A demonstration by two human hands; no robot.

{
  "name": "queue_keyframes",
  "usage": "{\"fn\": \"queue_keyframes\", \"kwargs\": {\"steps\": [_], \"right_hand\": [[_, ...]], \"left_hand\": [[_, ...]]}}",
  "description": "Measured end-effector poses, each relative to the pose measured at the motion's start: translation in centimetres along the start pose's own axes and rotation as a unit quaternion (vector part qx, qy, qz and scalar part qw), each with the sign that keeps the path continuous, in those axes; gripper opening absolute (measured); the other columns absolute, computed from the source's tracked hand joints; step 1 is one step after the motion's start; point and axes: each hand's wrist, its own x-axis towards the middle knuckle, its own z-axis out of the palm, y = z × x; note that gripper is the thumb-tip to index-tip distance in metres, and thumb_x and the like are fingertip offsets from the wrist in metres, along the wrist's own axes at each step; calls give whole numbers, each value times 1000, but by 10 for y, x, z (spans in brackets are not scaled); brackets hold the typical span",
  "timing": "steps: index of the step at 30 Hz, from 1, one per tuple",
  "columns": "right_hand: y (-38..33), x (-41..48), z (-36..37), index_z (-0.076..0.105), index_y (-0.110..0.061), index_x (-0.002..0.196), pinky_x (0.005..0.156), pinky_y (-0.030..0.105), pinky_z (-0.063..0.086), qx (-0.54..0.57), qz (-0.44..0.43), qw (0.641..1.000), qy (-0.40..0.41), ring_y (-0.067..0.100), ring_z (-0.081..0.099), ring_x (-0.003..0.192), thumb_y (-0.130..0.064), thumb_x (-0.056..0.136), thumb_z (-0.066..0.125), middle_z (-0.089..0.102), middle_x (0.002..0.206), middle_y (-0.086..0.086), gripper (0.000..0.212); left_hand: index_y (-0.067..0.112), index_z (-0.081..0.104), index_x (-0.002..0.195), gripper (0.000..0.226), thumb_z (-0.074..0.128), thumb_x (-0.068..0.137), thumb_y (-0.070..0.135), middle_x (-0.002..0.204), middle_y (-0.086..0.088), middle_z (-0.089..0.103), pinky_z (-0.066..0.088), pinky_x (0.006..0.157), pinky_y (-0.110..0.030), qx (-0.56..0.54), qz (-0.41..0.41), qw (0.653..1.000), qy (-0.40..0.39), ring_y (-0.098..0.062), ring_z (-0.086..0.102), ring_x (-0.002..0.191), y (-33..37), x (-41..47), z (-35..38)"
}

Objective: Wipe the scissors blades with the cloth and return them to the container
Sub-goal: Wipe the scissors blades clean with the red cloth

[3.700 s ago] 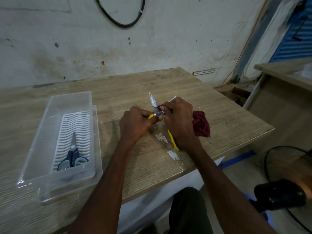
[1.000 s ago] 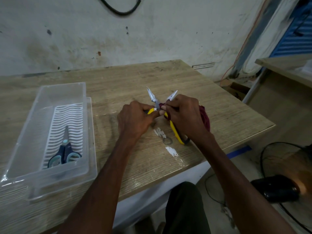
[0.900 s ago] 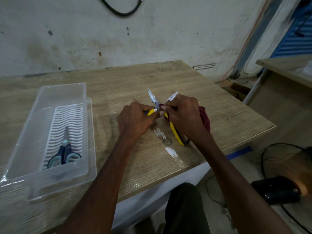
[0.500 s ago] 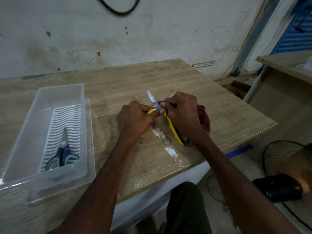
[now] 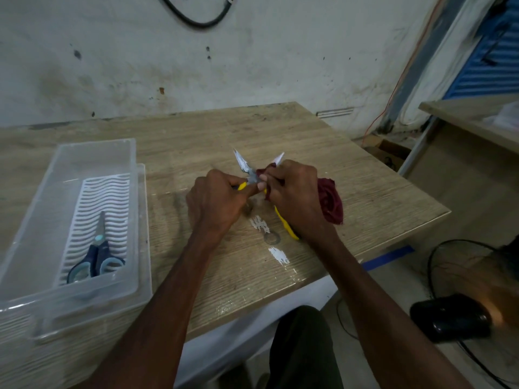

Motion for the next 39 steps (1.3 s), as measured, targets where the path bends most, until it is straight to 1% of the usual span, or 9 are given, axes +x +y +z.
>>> {"fn": "queue_keyframes", "kwargs": {"steps": [5,10,14,19,23,27,31,33,39], "right_hand": [[3,25,4,63,-5,54,50,28,29,-23,55,998,29,21,50,47,-22,74,61,55,50,12,26],[1,2,0,71,-9,64,55,33,46,1,-9,999,-32,21,60,56,-20,73,65,65,59,6,15],[1,21,4,71,-3,64,51,33,44,-19,44,998,36,28,59,54,-29,70,57,61,58,15,31],[-2,3,1,72,-7,65,55,33,48,-3,-5,1000,-17,22,62,57,-18,71,65,67,60,7,15],[-5,20,-2,73,-6,66,53,29,36,-43,46,998,0,24,57,55,-27,73,56,65,61,13,29],[3,2,-27,78,-19,80,54,19,37,-61,63,996,-28,8,57,59,-25,81,64,73,71,1,15],[9,11,-36,71,-19,87,73,31,45,-73,100,990,70,19,60,83,-31,88,60,65,92,7,17],[6,12,-29,65,-14,88,75,36,45,-58,88,993,60,24,59,86,-28,89,60,60,97,9,15],[3,9,0,63,-10,81,65,43,49,-58,-8,998,-26,30,61,72,-23,82,60,64,79,11,13]], "left_hand": [[38,72,98,48,64,66,72,85,1,73,35,64,-24,12,5,1000,2,-19,66,86,1,-1,-1],[36,73,98,44,66,69,67,88,-1,74,32,63,-22,7,-1,1000,-1,-19,66,88,4,-2,-2],[37,72,99,46,65,67,69,84,1,73,34,63,-23,5,6,1000,2,-18,66,84,3,-3,-2],[36,73,98,43,65,70,67,84,0,73,33,64,-24,15,3,1000,-3,-20,66,86,5,-5,-3],[40,72,98,48,62,66,74,80,6,70,35,65,-24,12,-7,1000,-7,-19,67,86,2,-3,-2],[42,72,95,47,62,63,76,78,4,72,37,64,-24,-1,-13,1000,2,-19,67,83,1,-1,-1],[40,72,97,49,62,64,75,81,1,73,34,63,-24,1,-11,1000,7,-20,66,83,-2,0,0],[39,73,97,50,62,64,75,80,0,73,34,62,-24,4,-7,1000,8,-20,66,82,-1,0,0],[40,73,95,46,61,66,74,74,1,70,35,61,-25,11,-7,1000,-2,-21,66,80,1,-1,0]]}}
